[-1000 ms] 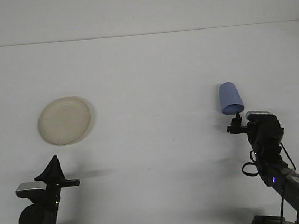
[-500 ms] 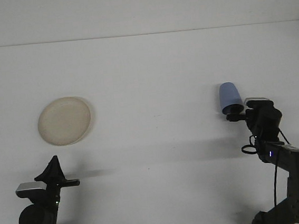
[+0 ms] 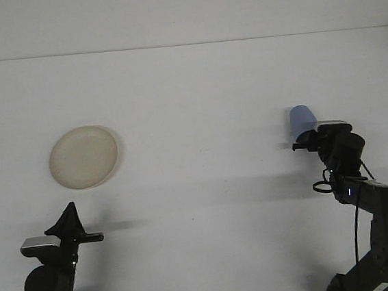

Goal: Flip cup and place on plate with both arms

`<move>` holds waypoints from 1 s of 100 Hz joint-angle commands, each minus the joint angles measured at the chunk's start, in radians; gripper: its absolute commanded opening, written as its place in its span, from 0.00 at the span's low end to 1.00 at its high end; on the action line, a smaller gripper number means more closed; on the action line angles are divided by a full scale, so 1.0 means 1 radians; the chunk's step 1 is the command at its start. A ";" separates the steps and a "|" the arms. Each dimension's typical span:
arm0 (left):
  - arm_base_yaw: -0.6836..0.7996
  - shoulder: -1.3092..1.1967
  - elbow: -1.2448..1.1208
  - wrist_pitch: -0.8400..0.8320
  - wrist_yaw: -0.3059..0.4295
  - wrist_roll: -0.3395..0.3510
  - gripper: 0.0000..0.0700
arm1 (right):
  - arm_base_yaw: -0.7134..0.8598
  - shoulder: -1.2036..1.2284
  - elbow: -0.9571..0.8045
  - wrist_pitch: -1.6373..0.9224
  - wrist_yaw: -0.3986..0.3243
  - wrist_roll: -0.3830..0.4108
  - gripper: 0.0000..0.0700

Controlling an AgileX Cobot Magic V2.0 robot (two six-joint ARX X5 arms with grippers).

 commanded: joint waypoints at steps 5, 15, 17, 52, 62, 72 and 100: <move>-0.002 -0.002 -0.019 0.010 0.005 -0.005 0.02 | -0.001 -0.014 0.006 -0.041 -0.002 -0.012 0.00; -0.002 -0.002 -0.019 0.010 0.005 -0.005 0.02 | 0.002 -0.085 0.006 -0.077 0.001 -0.013 0.00; -0.002 -0.002 -0.019 0.010 0.005 -0.005 0.02 | 0.003 -0.104 0.006 -0.087 0.002 -0.012 0.00; -0.002 -0.002 -0.019 0.010 0.005 -0.005 0.02 | 0.013 -0.537 0.006 -0.536 0.035 0.079 0.00; -0.002 -0.002 -0.019 0.010 0.005 -0.005 0.02 | 0.043 -0.665 0.006 -0.678 0.037 0.113 0.00; -0.002 -0.002 -0.019 0.010 0.005 -0.005 0.02 | 0.093 -0.782 0.007 -0.801 0.036 0.135 0.00; -0.002 -0.002 -0.019 0.010 0.005 -0.005 0.02 | 0.330 -0.940 0.129 -1.222 0.218 0.249 0.00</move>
